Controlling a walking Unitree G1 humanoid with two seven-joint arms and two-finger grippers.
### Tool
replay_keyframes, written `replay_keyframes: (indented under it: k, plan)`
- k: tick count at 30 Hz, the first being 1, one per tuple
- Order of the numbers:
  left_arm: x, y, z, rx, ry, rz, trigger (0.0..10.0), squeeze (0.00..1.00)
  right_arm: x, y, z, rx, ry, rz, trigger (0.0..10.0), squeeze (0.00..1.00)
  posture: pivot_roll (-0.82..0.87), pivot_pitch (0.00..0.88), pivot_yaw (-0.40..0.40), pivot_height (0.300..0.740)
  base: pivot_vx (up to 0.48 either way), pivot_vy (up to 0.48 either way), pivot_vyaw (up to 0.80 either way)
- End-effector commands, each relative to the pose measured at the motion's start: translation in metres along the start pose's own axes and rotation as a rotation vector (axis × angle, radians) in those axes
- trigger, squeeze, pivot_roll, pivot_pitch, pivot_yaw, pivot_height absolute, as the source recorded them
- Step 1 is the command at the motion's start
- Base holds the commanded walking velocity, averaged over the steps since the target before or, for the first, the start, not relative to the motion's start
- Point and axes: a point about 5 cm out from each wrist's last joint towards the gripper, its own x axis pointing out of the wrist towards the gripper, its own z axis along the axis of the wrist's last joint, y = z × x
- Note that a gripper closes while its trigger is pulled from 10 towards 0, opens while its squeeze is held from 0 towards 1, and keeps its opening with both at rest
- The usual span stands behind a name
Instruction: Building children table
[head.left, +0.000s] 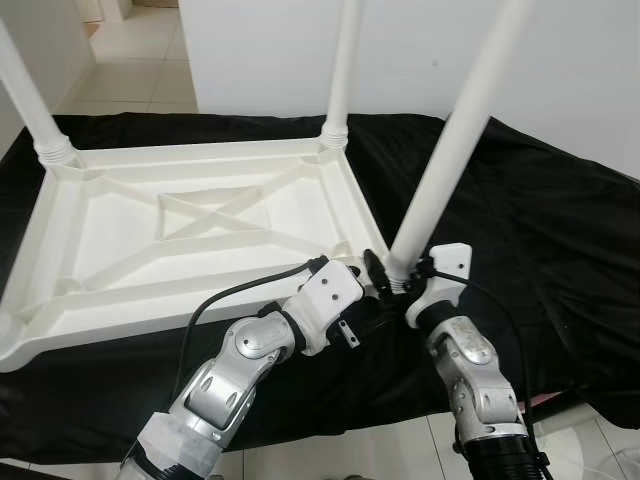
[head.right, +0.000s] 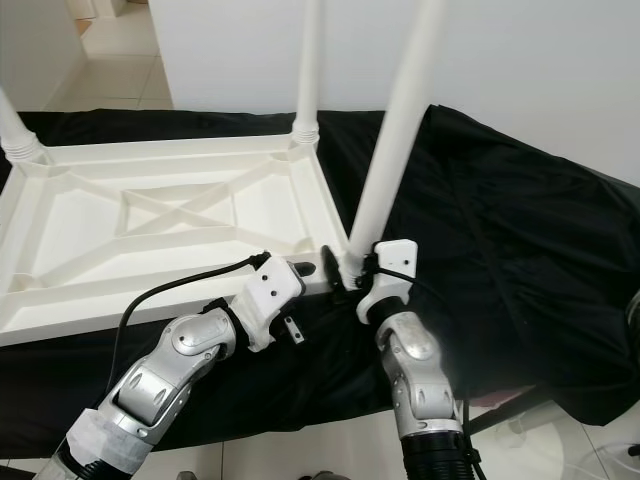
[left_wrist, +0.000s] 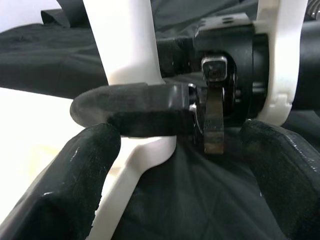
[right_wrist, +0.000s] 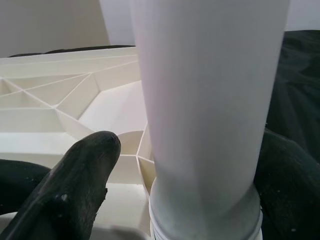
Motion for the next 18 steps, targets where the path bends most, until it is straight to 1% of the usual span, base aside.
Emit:
replay_keyframes:
  k: [1, 4, 5, 6, 7, 9, 12, 13, 18]
  plan:
    - [0.000, -0.007, 0.000, -0.005, 0.002, -0.070, 10.0, 0.00, -0.001, 0.009, -0.010, 0.018, 0.038, 0.063, 10.0, 0.00, -0.03, 0.087, -0.050, 0.740, 0.000, 0.000, 0.00]
    - [-0.003, -0.012, -0.001, -0.035, 0.007, -0.118, 10.0, 0.00, -0.007, -0.009, -0.006, -0.041, 0.037, 0.097, 10.0, 0.00, -0.04, 0.083, -0.056, 0.740, 0.000, 0.000, 0.00]
    - [-0.003, -0.012, -0.001, -0.035, 0.007, -0.118, 10.0, 0.00, -0.007, -0.009, -0.006, -0.041, 0.037, 0.097, 10.0, 0.00, -0.04, 0.083, -0.056, 0.740, 0.000, 0.000, 0.00]
    - [-0.004, -0.013, -0.003, -0.043, 0.013, -0.131, 10.0, 0.00, -0.008, -0.017, -0.003, -0.073, 0.041, 0.122, 10.0, 0.00, -0.04, 0.084, -0.063, 0.740, 0.000, 0.000, 0.00]
    - [-0.004, -0.013, -0.003, -0.043, 0.013, -0.131, 10.0, 0.00, -0.008, -0.017, -0.003, -0.073, 0.041, 0.122, 10.0, 0.00, -0.04, 0.084, -0.063, 0.740, 0.000, 0.000, 0.00]
    - [-0.008, -0.013, -0.005, -0.061, 0.020, -0.162, 10.0, 0.00, -0.007, -0.029, 0.002, -0.123, 0.052, 0.159, 10.0, 0.00, -0.04, 0.085, -0.068, 0.740, 0.000, 0.000, 0.00]
    - [-0.010, -0.013, -0.005, -0.059, 0.021, -0.167, 10.0, 0.00, -0.008, -0.031, 0.004, -0.135, 0.051, 0.173, 10.0, 0.00, -0.04, 0.087, -0.071, 0.740, 0.000, 0.000, 0.00]
    - [-0.013, -0.011, -0.006, -0.061, 0.025, -0.176, 10.0, 0.00, -0.003, -0.036, 0.007, -0.167, 0.061, 0.211, 10.0, 0.00, -0.04, 0.088, -0.080, 0.740, 0.000, 0.000, 0.00]
    - [-0.017, -0.009, -0.006, -0.063, 0.028, -0.188, 10.0, 0.00, 0.003, -0.043, 0.012, -0.205, 0.072, 0.261, 10.0, 0.00, -0.04, 0.088, -0.085, 0.740, 0.000, 0.000, 0.00]
